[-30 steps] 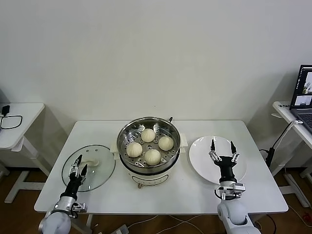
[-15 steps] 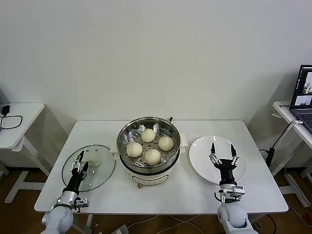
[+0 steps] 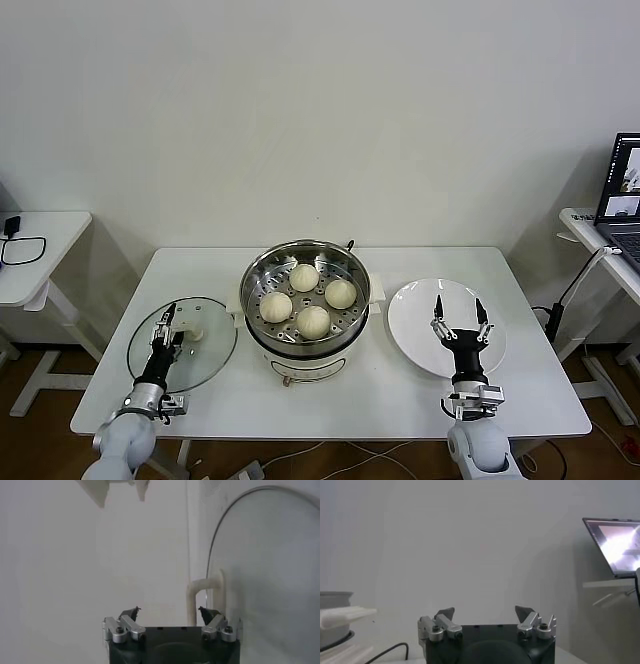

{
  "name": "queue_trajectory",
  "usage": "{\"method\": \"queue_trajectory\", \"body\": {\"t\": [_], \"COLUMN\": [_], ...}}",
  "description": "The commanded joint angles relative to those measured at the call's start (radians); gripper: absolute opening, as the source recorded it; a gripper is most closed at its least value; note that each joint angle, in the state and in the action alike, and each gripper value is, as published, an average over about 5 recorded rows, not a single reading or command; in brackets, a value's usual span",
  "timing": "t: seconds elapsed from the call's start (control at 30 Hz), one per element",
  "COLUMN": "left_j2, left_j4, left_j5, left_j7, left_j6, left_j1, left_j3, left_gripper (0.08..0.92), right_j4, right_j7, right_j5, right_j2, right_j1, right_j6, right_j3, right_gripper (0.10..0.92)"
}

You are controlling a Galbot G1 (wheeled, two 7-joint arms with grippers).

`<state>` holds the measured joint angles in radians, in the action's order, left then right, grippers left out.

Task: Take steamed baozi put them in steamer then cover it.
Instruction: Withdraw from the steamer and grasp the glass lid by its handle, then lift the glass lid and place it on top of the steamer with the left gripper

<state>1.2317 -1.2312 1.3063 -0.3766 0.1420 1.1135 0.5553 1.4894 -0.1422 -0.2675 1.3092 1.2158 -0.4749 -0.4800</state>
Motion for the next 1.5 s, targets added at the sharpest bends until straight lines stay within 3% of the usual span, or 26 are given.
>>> {"method": "queue_trajectory", "body": {"t": [0.03,0.27,0.93,1.07,1.33,1.5], "left_j2": [-0.001,-0.002,0.002,-0.008,-0.087,-0.112], "left_j4": [0.032,0.035,-0.013,-0.129,-0.527,-0.731], "left_j5": [0.003,0.001,-0.023,-0.067,-0.192,-0.258], "left_j7": [0.007,0.028,0.05,0.069,0.159,0.213], "left_j6": [-0.003,-0.009,-0.014,-0.034,-0.119,-0.174], "left_j1": [-0.02,-0.021,-0.005,0.032,0.094,0.107], "left_j3": [-0.008,-0.008,0.006,0.043,0.181,0.173], "left_gripper": [0.823,0.766,0.207,0.188,0.188,0.188], "right_j4": [0.002,0.001,0.004,0.004,0.008,0.012], "right_j7": [0.0,-0.001,-0.002,-0.001,-0.001,-0.001], "right_j5": [0.006,0.007,0.01,0.011,0.012,0.014], "right_j2": [0.0,0.0,0.003,0.003,0.006,0.012], "right_j1": [0.002,-0.001,0.001,0.0,-0.003,-0.004], "right_j6": [-0.001,-0.001,-0.008,-0.009,-0.009,-0.009], "right_j3": [-0.003,-0.004,-0.007,-0.007,-0.005,-0.004], "right_gripper": [0.823,0.823,0.823,0.823,0.823,0.823]}}
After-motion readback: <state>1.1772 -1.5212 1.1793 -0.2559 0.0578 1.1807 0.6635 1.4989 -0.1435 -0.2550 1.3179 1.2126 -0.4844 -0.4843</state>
